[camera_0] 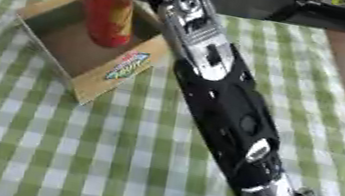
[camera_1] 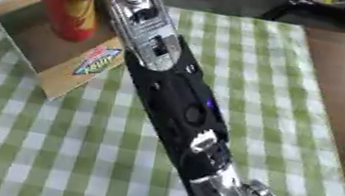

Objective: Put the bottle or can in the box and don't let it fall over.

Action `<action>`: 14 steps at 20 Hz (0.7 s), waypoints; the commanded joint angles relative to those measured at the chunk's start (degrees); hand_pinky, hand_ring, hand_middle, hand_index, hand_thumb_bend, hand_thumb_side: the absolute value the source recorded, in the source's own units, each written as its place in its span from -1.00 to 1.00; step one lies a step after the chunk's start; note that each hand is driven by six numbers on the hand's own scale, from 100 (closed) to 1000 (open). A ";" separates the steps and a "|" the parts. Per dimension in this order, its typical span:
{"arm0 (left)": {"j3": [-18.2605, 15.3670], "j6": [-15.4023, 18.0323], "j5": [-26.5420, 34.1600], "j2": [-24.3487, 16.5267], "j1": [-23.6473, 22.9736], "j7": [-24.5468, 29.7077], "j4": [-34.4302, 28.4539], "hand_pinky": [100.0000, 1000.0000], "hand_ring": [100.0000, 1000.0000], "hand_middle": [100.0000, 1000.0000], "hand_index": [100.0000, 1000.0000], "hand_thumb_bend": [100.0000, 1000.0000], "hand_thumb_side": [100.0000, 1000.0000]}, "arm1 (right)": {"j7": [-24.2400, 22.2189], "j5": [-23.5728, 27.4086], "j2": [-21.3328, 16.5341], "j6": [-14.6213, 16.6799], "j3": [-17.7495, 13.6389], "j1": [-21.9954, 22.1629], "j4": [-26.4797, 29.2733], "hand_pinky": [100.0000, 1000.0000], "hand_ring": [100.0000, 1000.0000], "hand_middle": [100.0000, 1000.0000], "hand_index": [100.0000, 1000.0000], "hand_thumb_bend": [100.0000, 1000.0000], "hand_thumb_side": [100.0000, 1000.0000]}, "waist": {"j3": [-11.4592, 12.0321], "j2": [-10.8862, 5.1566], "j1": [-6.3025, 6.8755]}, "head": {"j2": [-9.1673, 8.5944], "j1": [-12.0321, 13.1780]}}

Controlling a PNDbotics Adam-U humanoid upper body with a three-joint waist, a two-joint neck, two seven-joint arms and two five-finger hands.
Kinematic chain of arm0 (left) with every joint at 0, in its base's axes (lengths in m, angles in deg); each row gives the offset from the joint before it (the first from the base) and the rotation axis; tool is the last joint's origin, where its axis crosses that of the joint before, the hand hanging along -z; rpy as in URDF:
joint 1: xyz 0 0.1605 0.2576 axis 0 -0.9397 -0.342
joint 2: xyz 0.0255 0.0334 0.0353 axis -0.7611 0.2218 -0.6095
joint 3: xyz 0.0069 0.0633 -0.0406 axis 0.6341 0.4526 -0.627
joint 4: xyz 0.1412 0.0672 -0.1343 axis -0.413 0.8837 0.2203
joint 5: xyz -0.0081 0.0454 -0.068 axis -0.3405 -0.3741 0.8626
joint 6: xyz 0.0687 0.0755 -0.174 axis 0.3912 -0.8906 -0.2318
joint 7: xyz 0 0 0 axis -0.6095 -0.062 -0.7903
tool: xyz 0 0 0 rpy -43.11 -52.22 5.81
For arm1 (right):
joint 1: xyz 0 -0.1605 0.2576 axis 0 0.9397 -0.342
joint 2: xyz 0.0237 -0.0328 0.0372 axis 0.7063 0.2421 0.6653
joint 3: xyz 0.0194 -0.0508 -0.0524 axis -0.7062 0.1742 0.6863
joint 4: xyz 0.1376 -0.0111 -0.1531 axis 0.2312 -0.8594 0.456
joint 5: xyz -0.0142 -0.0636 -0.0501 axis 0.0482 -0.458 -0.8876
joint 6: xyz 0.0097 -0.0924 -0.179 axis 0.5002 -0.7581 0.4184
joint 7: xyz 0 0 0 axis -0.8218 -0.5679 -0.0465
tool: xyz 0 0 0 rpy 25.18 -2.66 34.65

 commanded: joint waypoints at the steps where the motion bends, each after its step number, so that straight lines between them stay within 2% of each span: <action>1: 0.02 0.03 0.28 -0.74 1.38 0.31 -1.56 0.65 0.78 0.43 0.47 -0.08 0.29 | 2.55 -1.81 0.58 2.02 -2.04 -2.81 -2.81 0.71 -0.44 -0.22 -0.67 -0.66 -1.00 | 0.74 -0.25 0.27 | -1.59 -1.30; 9: -0.04 0.00 0.48 -0.32 3.38 0.36 -2.30 0.65 0.78 0.43 0.47 -0.08 0.30 | 7.91 -5.84 0.16 7.67 -4.98 -5.36 -8.70 0.70 -0.43 -0.20 -0.65 -0.66 -1.00 | 4.02 3.24 -0.10 | -4.42 -4.55; 14: -0.09 -0.04 0.53 -0.29 4.24 0.34 -2.63 0.65 0.78 0.43 0.47 -0.08 0.30 | 9.03 -6.43 -0.02 9.84 -6.28 -4.73 -11.64 0.71 -0.38 -0.17 -0.61 -0.68 -1.00 | 5.17 4.46 -0.45 | -6.20 -5.54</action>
